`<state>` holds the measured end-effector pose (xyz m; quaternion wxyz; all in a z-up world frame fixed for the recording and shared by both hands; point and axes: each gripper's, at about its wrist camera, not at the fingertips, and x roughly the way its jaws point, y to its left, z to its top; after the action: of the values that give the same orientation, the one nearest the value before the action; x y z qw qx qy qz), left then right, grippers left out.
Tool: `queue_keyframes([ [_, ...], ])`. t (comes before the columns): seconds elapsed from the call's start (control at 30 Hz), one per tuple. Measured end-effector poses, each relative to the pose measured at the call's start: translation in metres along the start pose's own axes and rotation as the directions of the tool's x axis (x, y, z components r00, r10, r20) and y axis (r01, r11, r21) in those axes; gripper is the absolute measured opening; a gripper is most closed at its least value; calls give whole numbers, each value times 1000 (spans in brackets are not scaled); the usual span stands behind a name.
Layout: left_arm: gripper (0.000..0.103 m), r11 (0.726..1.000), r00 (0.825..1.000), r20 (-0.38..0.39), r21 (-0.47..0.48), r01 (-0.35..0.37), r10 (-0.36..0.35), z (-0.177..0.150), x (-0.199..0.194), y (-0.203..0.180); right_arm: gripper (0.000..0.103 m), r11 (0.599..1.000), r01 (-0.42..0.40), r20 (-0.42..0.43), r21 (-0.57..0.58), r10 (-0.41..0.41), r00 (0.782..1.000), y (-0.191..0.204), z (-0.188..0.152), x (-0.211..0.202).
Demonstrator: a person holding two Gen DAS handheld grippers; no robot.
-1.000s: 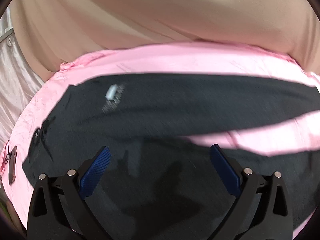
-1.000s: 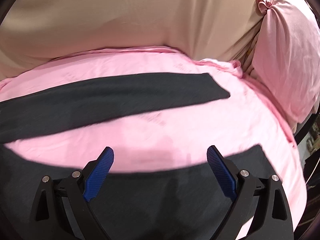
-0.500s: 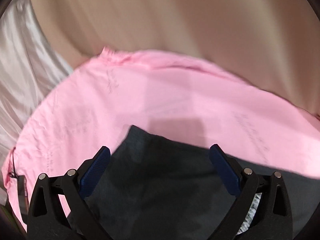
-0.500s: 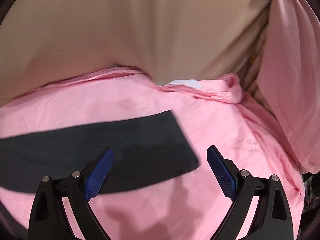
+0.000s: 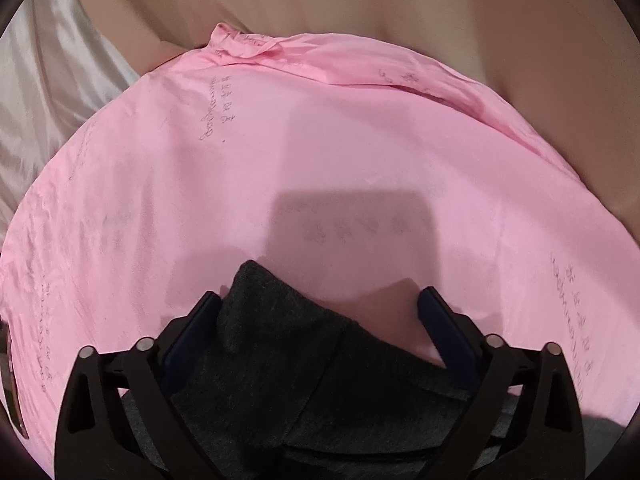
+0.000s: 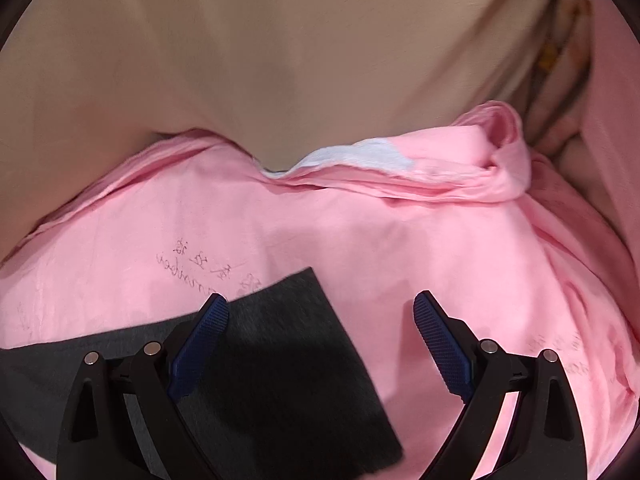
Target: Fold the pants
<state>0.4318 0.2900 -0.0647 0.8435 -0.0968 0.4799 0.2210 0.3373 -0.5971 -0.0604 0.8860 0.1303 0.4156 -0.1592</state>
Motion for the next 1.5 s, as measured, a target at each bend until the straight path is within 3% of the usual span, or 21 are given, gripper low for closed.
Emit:
queue_keyframes([
  [0.03, 77, 1000, 1000, 3, 0, -5, 5, 1, 1, 1, 84, 1000, 19, 1, -17, -19, 1000, 7, -1, 5],
  [0.07, 56, 1000, 1000, 5, 0, -13, 13, 4, 2, 3, 64, 999, 16, 9, -42, -15, 1000, 14, -3, 6],
  [0.1, 43, 999, 999, 1, 1, -36, 36, 4, -1, 5, 45, 998, 1, 23, -59, 1, 1000, 20, -4, 4],
  [0.13, 21, 998, 998, -9, -1, -63, 63, 4, -1, 8, 35, 998, 3, 24, -67, -1, 1000, 25, -5, 2],
  [0.17, 19, 998, 997, -21, -5, -69, 69, 4, -2, 11, 10, 997, -11, 21, -74, 13, 1000, 29, -6, 1],
  [0.27, 10, 1000, 1000, -26, -18, -7, 7, 4, -13, 23, 9, 997, -3, 49, -81, 7, 999, 34, -9, -13],
  [0.4, 9, 999, 999, 30, -17, 37, -36, 1, -43, 34, 8, 997, -30, 135, -67, 39, 990, 30, -15, -60],
  [0.57, 9, 989, 982, 118, 15, 149, -150, -10, -115, 61, 8, 995, -68, 248, -79, 86, 965, 14, -37, -141],
  [0.73, 9, 973, 952, 205, 64, 220, -229, -56, -190, 105, 8, 987, -68, 322, -144, 111, 940, 7, -88, -218],
  [0.83, 9, 968, 945, 213, 83, 236, -248, -91, -215, 135, 8, 985, -47, 339, -163, 101, 935, -8, -128, -245],
  [0.97, 10, 975, 961, 169, 89, 205, -217, -150, -215, 171, 10, 989, -18, 270, -150, 59, 961, -36, -187, -235],
  [1.03, 15, 976, 968, 127, 66, 207, -214, -178, -201, 186, 14, 990, 11, 199, -142, 18, 980, -48, -220, -214],
  [1.1, 23, 972, 969, 82, 13, 233, -234, -203, -186, 199, 22, 990, 63, 165, -125, -42, 985, -59, -246, -203],
  [1.13, 40, 971, 968, 76, -14, 241, -239, -210, -184, 203, 24, 991, 78, 161, -107, -60, 985, -65, -256, -202],
  [1.17, 64, 962, 962, 78, -50, 267, -262, -219, -184, 208, 33, 993, 84, 166, -88, -68, 984, -69, -261, -204],
  [1.2, 75, 955, 955, 81, -68, 290, -284, -223, -184, 210, 46, 995, 84, 189, -57, -72, 979, -74, -270, -213],
  [1.23, 90, 943, 946, 87, -91, 320, -312, -229, -185, 210, 51, 996, 78, 212, -32, -70, 975, -76, -276, -223],
  [1.27, 91, 937, 942, 93, -106, 332, -323, -232, -187, 209, 58, 997, 72, 236, -14, -67, 970, -76, -282, -233],
  [1.4, 93, 900, 920, 81, -190, 393, -385, -230, -179, 196, 68, 999, 34, 295, 1, -33, 955, -64, -302, -263],
  [1.5, 92, 853, 890, 4, -285, 438, -455, -223, -152, 184, 68, 1000, -9, 298, 5, 7, 954, -49, -319, -273],
])
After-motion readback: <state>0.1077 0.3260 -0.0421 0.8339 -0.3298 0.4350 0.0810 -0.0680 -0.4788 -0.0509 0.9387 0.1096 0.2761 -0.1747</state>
